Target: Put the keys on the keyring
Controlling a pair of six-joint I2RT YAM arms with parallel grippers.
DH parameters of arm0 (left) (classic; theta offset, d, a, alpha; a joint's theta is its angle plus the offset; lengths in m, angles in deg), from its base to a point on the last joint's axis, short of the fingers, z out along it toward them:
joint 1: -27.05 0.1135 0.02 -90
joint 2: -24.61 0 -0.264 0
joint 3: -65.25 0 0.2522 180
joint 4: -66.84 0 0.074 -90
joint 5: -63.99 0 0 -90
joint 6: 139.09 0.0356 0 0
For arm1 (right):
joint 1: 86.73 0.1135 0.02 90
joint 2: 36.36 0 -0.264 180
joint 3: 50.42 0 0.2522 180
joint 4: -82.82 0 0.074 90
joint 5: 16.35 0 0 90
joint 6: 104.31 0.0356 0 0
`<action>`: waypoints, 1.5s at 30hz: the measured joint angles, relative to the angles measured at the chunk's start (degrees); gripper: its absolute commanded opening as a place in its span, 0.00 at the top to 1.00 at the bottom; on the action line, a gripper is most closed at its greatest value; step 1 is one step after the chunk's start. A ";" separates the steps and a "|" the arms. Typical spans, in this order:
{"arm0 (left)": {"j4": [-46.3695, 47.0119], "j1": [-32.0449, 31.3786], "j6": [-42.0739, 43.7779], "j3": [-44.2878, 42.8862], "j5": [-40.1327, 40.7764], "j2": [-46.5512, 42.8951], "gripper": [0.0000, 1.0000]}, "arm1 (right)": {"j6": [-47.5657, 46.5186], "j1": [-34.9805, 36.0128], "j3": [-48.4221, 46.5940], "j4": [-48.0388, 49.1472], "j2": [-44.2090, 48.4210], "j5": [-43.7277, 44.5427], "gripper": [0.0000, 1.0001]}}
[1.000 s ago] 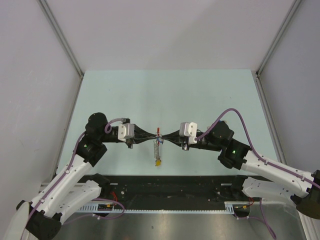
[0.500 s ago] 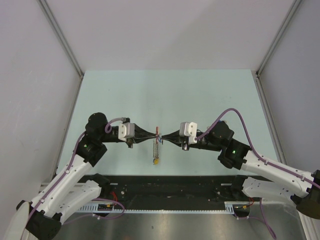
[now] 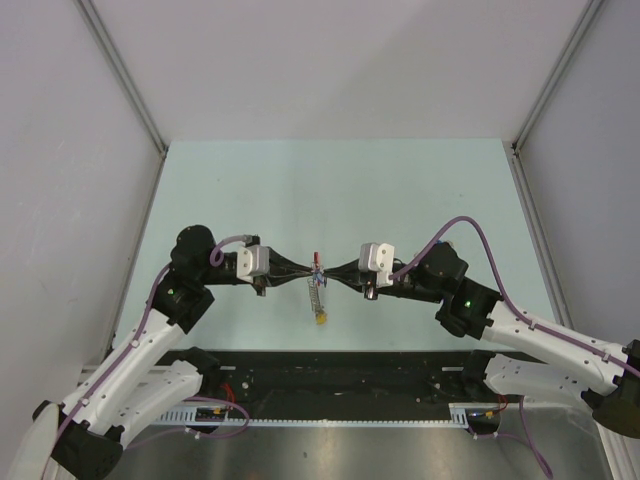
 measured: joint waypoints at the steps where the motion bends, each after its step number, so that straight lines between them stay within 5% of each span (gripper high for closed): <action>1: 0.02 0.00 0.02 0.00 0.00 0.00 0.99 | -0.02 0.00 0.00 0.02 -0.02 -0.02 1.00; 45: 1.38 -0.28 -4.00 0.04 0.57 0.20 1.00 | -0.02 0.57 -1.86 0.20 -2.99 -0.35 1.00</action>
